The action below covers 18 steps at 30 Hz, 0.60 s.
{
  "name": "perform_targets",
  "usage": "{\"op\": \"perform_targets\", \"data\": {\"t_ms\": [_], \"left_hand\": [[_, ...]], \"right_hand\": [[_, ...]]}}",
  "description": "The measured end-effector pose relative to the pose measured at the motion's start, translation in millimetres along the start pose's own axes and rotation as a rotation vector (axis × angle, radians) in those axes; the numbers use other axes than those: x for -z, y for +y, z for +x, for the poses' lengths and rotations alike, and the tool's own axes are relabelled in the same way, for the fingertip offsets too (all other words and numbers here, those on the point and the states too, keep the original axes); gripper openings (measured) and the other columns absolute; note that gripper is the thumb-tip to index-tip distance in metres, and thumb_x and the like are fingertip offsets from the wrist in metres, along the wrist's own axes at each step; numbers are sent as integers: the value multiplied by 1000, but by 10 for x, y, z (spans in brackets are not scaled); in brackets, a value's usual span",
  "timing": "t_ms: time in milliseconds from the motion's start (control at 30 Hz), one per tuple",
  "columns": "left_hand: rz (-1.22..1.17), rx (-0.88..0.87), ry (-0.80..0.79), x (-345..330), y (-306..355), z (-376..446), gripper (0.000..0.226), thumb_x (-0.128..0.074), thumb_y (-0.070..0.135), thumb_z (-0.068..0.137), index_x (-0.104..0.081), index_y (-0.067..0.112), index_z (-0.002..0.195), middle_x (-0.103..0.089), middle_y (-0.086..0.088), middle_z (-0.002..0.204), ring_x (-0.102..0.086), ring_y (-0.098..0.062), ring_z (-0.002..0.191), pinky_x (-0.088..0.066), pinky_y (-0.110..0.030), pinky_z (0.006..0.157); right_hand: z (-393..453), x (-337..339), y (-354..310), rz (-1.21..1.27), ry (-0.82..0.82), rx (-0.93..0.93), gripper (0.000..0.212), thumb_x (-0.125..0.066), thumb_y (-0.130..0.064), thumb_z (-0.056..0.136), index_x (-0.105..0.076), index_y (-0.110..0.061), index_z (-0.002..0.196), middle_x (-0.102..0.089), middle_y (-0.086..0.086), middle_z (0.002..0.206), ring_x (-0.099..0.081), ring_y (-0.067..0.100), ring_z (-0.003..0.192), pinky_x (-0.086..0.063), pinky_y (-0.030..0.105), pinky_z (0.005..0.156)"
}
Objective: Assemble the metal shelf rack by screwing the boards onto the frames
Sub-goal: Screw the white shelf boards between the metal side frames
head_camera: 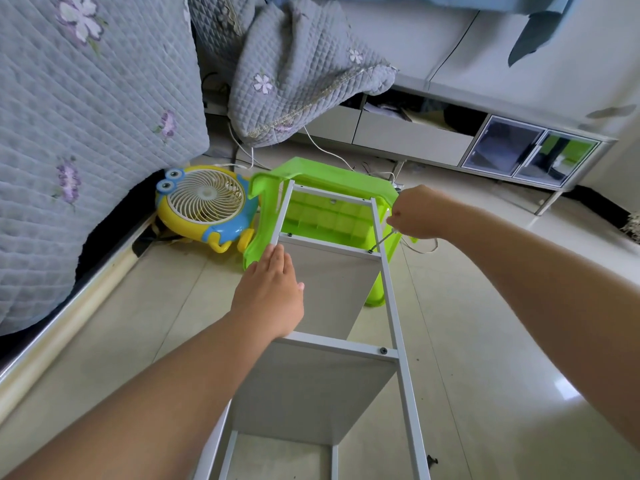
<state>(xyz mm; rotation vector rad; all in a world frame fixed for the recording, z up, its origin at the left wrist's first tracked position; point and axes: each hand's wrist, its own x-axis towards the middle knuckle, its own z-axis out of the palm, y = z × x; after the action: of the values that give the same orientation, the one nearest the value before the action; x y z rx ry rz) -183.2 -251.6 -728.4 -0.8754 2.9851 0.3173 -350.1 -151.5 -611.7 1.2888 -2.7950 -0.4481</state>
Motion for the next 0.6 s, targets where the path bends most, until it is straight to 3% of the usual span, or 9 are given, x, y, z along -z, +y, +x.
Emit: {"op": "perform_targets", "data": {"t_ms": [67, 100, 167, 200, 300, 433, 467, 533, 600], "left_hand": [[6, 4, -10, -1, 2, -5, 59, -22, 30, 101, -1, -1, 147, 7, -13, 156, 8, -22, 145, -4, -34, 118], [12, 4, -14, 2, 2, -7, 59, -22, 30, 101, 0, -1, 147, 7, -13, 156, 8, -22, 145, -4, -34, 118], [19, 5, -20, 4, 3, -15, 59, -21, 30, 101, 0, -1, 147, 7, -13, 156, 9, -22, 144, -4, -34, 118], [17, 6, -21, 6, 2, -19, 59, -21, 30, 101, 0, -1, 147, 8, -13, 156, 9, -22, 144, -4, -34, 118], [8, 5, -19, 6, -6, -28, 59, -21, 30, 101, 0, -1, 147, 8, -12, 156, 9, -21, 144, -4, -34, 118], [22, 4, -9, -10, -14, -31, 59, -21, 31, 101, -1, -1, 147, 6, -12, 156, 8, -22, 145, -5, -34, 118], [19, 4, -6, -12, -16, -31, 59, -21, 31, 101, -1, -1, 147, 5, -12, 156, 8, -21, 145, -5, -34, 118], [12, 3, 0, -11, -16, -30, 59, -22, 31, 101, -1, 0, 147, 5, -11, 156, 8, -21, 145, -5, -33, 118], [10, 2, 5, -9, -14, -32, 59, -22, 30, 101, -2, 0, 147, 6, -11, 157, 7, -21, 145, -6, -33, 118]], "right_hand": [[19, 67, -65, -31, -101, -18, 29, -40, -14, 96, -64, 1, 104, -47, 4, 66, -45, 21, 71, -40, 22, 62], [34, 95, -82, -42, -128, -6, 30, -40, -15, 96, -63, 1, 107, -53, 6, 73, -46, 22, 75, -41, 22, 63], [73, 120, -105, -54, -169, -6, 29, -38, -24, 96, -59, -4, 98, -57, 14, 93, -48, 26, 86, -41, 27, 73], [74, 130, -122, -66, -181, 13, 26, -39, -27, 95, -53, -7, 88, -53, 12, 92, -47, 26, 86, -39, 28, 71], [89, 129, -130, -74, -183, 67, 28, -46, -18, 89, -41, -8, 64, -45, 5, 71, -44, 20, 65, -31, 23, 50], [105, 108, -95, -192, -247, 84, 35, -46, -14, 90, -50, -11, 56, -52, -7, 46, -48, 3, 30, -34, 13, 42], [116, 98, -90, -236, -216, 92, 36, -45, -15, 91, -48, -13, 55, -50, -6, 48, -52, 3, 39, -36, 13, 44], [110, 90, -66, -237, -93, 125, 30, -44, -17, 93, -51, -9, 64, -52, 2, 66, -55, 19, 73, -42, 23, 64], [108, 95, -16, -201, -4, 155, 26, -42, -16, 93, -63, -1, 87, -62, 9, 91, -58, 27, 92, -46, 30, 82]]}}
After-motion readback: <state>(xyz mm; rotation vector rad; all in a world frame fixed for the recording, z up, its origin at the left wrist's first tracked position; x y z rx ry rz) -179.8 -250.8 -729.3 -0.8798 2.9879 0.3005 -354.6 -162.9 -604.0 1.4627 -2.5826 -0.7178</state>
